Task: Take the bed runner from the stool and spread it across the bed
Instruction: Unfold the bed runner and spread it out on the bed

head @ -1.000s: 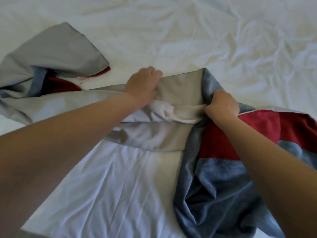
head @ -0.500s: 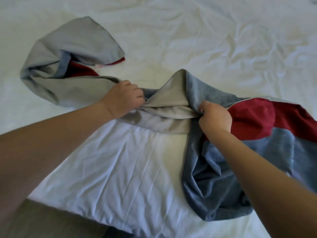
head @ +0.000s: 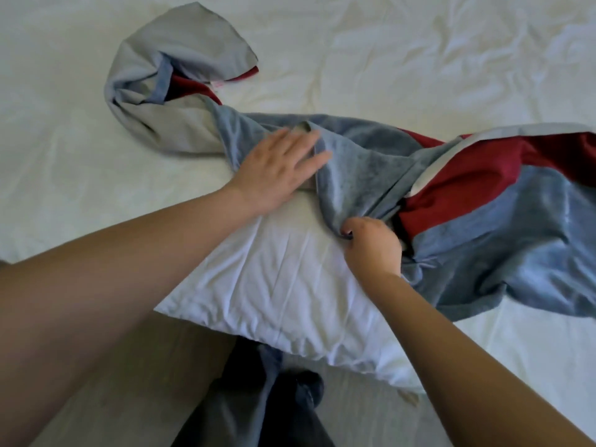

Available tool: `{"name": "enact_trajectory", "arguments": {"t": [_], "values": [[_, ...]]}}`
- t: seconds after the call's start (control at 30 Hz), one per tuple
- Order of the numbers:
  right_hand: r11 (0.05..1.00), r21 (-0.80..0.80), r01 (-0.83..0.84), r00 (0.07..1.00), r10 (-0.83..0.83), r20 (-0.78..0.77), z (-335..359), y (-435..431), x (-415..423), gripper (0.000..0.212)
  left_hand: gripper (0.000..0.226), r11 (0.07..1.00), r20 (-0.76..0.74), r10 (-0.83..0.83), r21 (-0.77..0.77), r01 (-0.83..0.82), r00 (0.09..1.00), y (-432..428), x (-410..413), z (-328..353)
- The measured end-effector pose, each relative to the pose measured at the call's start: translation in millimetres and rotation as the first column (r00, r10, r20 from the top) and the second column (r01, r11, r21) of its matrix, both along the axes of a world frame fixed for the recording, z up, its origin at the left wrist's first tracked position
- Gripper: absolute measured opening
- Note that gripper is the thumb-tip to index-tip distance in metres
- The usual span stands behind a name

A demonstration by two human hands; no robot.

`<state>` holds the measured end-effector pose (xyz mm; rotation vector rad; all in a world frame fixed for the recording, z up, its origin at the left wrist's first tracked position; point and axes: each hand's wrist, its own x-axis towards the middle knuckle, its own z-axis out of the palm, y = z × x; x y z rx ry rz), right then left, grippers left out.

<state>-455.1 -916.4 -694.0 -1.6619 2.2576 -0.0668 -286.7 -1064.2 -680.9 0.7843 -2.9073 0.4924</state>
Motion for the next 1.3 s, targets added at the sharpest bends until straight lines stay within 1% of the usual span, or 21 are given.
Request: {"name": "enact_trajectory", "arguments": {"t": [0.03, 0.07, 0.17, 0.2, 0.23, 0.3, 0.33, 0.37, 0.43, 0.57, 0.67, 0.77, 0.83, 0.9, 0.97, 1.0, 1.03, 1.07, 1.17, 1.23, 1.3], "values": [[0.999, -0.028, 0.019, 1.0, -0.018, 0.02, -4, 5, 3, 0.032, 0.052, 0.997, 0.012, -0.064, -0.043, 0.064, 0.998, -1, -13, -5], [0.997, -0.062, 0.039, 0.998, -0.037, 0.042, -8, 8, 5, 0.031, 0.05, 0.988, 0.063, -0.134, -0.068, 0.138, 0.989, -3, -25, -11], [0.984, -0.146, 0.105, 0.991, -0.091, 0.1, -16, 15, 13, 0.027, 0.027, 0.939, 0.264, -0.316, -0.051, 0.34, 0.911, -2, -48, -24], [0.98, -0.159, 0.123, 0.988, -0.105, 0.113, -16, 16, 15, 0.027, 0.024, 0.923, 0.305, -0.351, -0.047, 0.382, 0.885, 1, -48, -27], [0.978, -0.16, 0.133, 0.986, -0.115, 0.12, -16, 19, 19, 0.027, 0.023, 0.906, 0.302, -0.388, -0.05, 0.421, 0.87, 3, -43, -30], [0.984, -0.124, 0.129, 0.987, -0.116, 0.112, -16, 23, 27, 0.027, 0.021, 0.879, 0.202, -0.469, 0.012, 0.477, 0.86, 6, -24, -33], [0.991, -0.072, 0.113, 0.989, -0.106, 0.102, -15, 25, 33, 0.028, 0.021, 0.873, 0.151, -0.485, 0.025, 0.487, 0.862, 7, -13, -36], [0.996, -0.013, 0.086, 0.992, -0.085, 0.093, -13, 28, 40, 0.029, 0.02, 0.871, 0.129, -0.49, 0.033, 0.49, 0.862, 11, 2, -40], [0.998, 0.062, 0.029, 0.994, -0.035, 0.102, -12, 34, 57, 0.029, 0.022, 0.881, 0.136, -0.474, 0.083, 0.466, 0.87, 26, 36, -49], [0.995, 0.097, -0.025, 0.991, 0.011, 0.133, -6, 49, 105, 0.016, 0.023, 0.902, 0.139, -0.393, 0.253, 0.351, 0.909, 53, 88, -55], [0.986, 0.14, -0.088, 0.99, 0.07, 0.126, -8, 54, 129, 0.035, 0.023, 0.898, 0.16, -0.37, 0.314, 0.308, 0.915, 58, 109, -50], [0.974, 0.162, -0.16, 0.98, 0.137, 0.144, -5, 54, 148, 0.038, 0.025, 0.896, 0.191, -0.382, 0.317, 0.311, 0.904, 54, 132, -48], [0.971, 0.141, -0.194, 0.974, 0.173, 0.147, -6, 49, 156, 0.039, 0.027, 0.898, 0.217, -0.375, 0.324, 0.296, 0.901, 47, 145, -48], [0.963, 0.121, -0.241, 0.965, 0.225, 0.132, -1, 40, 158, 0.033, 0.023, 0.897, 0.259, -0.369, 0.351, 0.269, 0.892, 40, 149, -44], [0.949, 0.116, -0.292, 0.947, 0.27, 0.172, 2, 29, 150, 0.015, 0.006, 0.878, 0.307, -0.388, 0.408, 0.248, 0.869, 35, 146, -36], [0.924, 0.18, -0.339, 0.93, 0.299, 0.214, 4, 22, 144, 0.011, 0.008, 0.864, 0.323, -0.401, 0.445, 0.236, 0.857, 33, 144, -33], [0.91, 0.206, -0.359, 0.918, 0.305, 0.254, 7, 15, 136, 0.011, 0.013, 0.843, 0.317, -0.428, 0.476, 0.249, 0.846, 31, 142, -30], [0.914, 0.176, -0.366, 0.914, 0.317, 0.254, 11, 9, 128, 0.012, 0.015, 0.826, 0.293, -0.451, 0.494, 0.271, 0.843, 29, 138, -26], [0.954, 0.029, -0.299, 0.937, 0.287, 0.2, 21, -10, 97, 0.028, 0.006, 0.779, 0.101, -0.504, 0.481, 0.402, 0.858, 19, 113, -14], [0.978, -0.062, -0.2, 0.965, 0.208, 0.162, 23, -27, 70, 0.026, 0.013, 0.797, 0.01, -0.468, 0.437, 0.417, 0.884, 9, 81, -6], [0.992, -0.1, -0.072, 0.992, 0.081, 0.095, 24, -46, 36, 0.018, 0.015, 0.84, -0.027, -0.375, 0.413, 0.352, 0.927, -3, 43, 0]]}}
